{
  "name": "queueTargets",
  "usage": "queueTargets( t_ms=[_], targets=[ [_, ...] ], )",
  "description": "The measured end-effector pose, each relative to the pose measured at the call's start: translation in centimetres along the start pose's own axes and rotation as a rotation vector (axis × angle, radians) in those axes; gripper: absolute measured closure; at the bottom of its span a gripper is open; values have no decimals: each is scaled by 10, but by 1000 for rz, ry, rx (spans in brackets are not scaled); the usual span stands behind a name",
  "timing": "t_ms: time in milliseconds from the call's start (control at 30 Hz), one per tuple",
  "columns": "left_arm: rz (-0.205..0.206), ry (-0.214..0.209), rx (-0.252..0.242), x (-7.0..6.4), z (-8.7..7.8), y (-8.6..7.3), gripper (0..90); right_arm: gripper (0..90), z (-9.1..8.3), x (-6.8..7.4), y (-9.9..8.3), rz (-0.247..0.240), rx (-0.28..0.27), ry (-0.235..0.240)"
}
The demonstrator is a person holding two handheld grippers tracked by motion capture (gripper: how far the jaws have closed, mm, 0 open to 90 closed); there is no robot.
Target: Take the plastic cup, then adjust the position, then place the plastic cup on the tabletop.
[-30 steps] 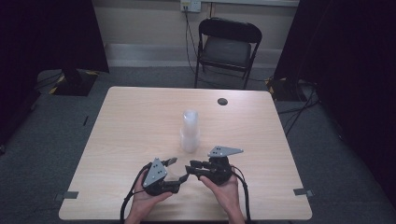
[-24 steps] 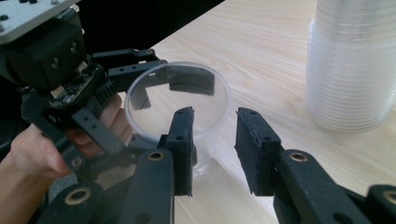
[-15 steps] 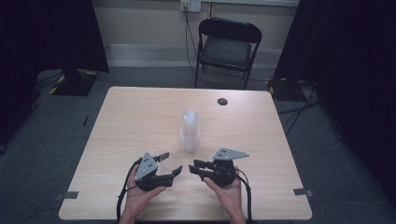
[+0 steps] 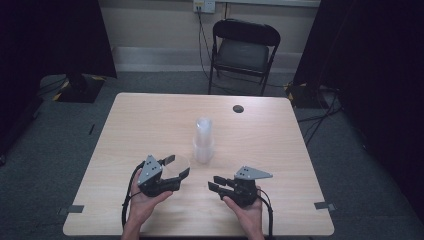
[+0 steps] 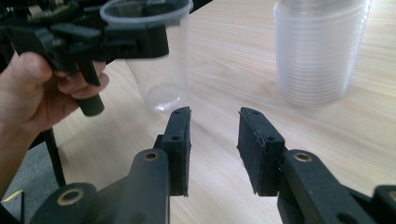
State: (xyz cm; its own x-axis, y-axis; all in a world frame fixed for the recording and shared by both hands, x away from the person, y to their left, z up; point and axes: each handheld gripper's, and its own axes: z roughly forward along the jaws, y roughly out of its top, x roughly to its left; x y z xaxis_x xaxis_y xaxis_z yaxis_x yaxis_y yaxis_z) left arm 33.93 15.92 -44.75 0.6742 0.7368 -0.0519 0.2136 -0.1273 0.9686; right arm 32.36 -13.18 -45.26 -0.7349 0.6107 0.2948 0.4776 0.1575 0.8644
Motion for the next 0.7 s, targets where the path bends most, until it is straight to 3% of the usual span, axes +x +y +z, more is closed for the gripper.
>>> queueTargets(
  t_ms=[167, 267, 600, 700],
  targets=[
    [-6, 21, -13, 6, 1, 6, 297, 640, -3, 0, -6, 4, 1, -4],
    [-32, 30, -26, 12, 3, 8, 298, 637, -5, -2, -10, 13, -3, -9],
    [13, 84, -30, 27, 7, 22, 298, 613, -8, -8, -16, 44, -20, -22],
    [-7, 87, -54, 33, 10, 25, 298, 601, -7, -7, -17, 40, -10, -39]
  ],
)
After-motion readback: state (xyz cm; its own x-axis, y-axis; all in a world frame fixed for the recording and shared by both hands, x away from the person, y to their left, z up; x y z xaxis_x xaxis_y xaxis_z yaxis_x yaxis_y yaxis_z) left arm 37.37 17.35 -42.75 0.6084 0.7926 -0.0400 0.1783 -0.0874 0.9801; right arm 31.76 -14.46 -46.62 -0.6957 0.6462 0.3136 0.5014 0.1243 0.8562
